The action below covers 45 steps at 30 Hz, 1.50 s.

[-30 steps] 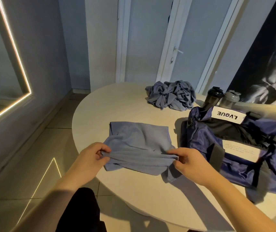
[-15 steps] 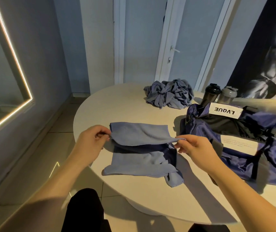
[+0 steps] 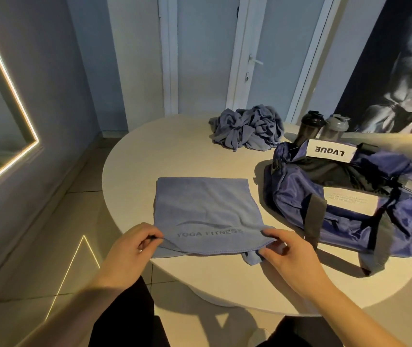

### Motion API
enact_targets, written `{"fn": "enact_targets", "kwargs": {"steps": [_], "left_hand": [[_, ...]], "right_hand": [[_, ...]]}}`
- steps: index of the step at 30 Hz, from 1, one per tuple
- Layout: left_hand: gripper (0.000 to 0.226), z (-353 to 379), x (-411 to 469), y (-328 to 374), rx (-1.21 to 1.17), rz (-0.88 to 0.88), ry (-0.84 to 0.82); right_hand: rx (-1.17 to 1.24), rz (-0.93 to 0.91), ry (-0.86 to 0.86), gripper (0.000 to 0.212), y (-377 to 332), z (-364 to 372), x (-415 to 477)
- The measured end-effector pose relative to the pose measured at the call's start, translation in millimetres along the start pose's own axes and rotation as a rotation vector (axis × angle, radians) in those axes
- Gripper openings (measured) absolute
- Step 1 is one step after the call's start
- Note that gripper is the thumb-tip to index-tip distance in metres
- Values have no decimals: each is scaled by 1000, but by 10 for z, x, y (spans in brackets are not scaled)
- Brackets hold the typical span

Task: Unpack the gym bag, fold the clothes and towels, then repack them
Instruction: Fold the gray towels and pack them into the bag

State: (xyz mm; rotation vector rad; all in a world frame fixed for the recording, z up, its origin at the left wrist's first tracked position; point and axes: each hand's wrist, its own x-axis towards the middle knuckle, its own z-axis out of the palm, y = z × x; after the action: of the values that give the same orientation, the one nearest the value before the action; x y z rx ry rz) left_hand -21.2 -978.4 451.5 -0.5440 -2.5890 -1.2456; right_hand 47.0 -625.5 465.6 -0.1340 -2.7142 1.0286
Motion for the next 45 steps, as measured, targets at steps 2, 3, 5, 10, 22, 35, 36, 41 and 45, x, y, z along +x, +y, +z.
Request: {"fn": "enact_targets", "kwargs": {"steps": [2, 3, 5, 10, 22, 35, 36, 41, 45], "left_hand": [[23, 6, -2, 6, -19, -47, 38], [20, 15, 3, 16, -40, -83, 69], [14, 33, 37, 63, -99, -146, 146], [13, 38, 77, 110, -121, -129, 155], [33, -128, 116, -282, 85, 183, -262], [41, -82, 694, -7, -73, -375, -192], [44, -60, 691, -30, -26, -375, -207], [36, -34, 621, -27, -1, -312, -193], [23, -50, 553, -31, -5, -237, -235]], "right_hand": [[-12, -10, -44, 42, -49, 20, -18], [-22, -17, -66, 41, -73, 34, -22], [-37, -21, -69, 37, -90, 65, -10], [25, -2, -49, 31, -27, 96, 47], [242, 16, -126, 39, 18, 12, 143], [-6, -33, -111, 27, -65, -264, 574], [-50, -22, -137, 29, -51, -233, 592], [-88, -1, -187, 50, -3, -196, 547], [-92, -2, -265, 75, -3, -246, 517]]}}
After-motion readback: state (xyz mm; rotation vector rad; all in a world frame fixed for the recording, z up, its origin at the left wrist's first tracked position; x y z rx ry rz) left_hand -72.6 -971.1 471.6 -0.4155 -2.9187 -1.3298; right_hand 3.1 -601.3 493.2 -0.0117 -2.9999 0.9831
